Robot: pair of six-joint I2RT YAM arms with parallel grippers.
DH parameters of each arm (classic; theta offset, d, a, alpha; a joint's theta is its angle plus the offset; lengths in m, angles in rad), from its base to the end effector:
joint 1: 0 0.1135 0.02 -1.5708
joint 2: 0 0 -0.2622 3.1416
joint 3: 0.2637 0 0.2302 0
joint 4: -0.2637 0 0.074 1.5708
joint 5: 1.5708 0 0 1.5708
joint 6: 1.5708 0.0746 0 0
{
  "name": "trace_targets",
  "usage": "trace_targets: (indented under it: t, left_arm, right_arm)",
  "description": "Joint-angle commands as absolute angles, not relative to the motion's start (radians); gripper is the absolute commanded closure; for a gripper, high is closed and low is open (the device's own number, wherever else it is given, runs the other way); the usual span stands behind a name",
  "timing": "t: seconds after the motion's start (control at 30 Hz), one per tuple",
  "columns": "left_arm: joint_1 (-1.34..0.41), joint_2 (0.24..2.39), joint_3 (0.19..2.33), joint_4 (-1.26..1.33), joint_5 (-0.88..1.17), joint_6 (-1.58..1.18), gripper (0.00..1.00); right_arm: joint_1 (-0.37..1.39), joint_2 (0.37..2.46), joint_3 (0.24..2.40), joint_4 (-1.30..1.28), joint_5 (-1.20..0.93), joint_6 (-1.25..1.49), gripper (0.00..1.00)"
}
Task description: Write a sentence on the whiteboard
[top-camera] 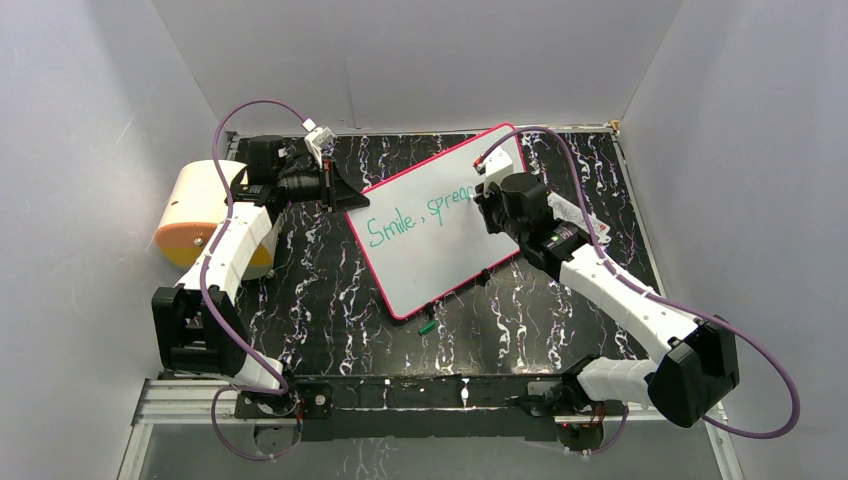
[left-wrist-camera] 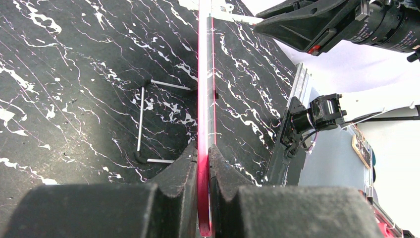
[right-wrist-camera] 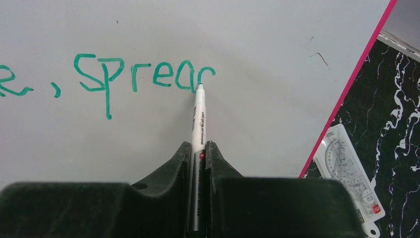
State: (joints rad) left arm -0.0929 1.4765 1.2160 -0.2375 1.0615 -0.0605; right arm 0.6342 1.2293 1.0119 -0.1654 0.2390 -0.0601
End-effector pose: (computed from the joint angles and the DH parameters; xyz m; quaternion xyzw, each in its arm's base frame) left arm 0.3150 -0.0948 0.3226 0.2707 0.7370 -0.4676 0.4061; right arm 0.2505 0.1624 0.3165 -0.2172 0.7964 0.0626 0.5609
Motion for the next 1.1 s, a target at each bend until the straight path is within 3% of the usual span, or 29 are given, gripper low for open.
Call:
trace_targets:
  t: [0.0, 1.07]
  left_arm:
    - [-0.104, 1.504, 1.186, -0.302, 1.024, -0.024, 1.00]
    - [-0.104, 1.503, 1.184, -0.302, 1.022, -0.026, 1.00]
  right_arm:
    - [0.629, 1.223, 1.033, -0.147, 0.265, -0.076, 1.00]
    - [0.622, 1.221, 1.112, -0.020, 0.300, -0.099, 1.00]
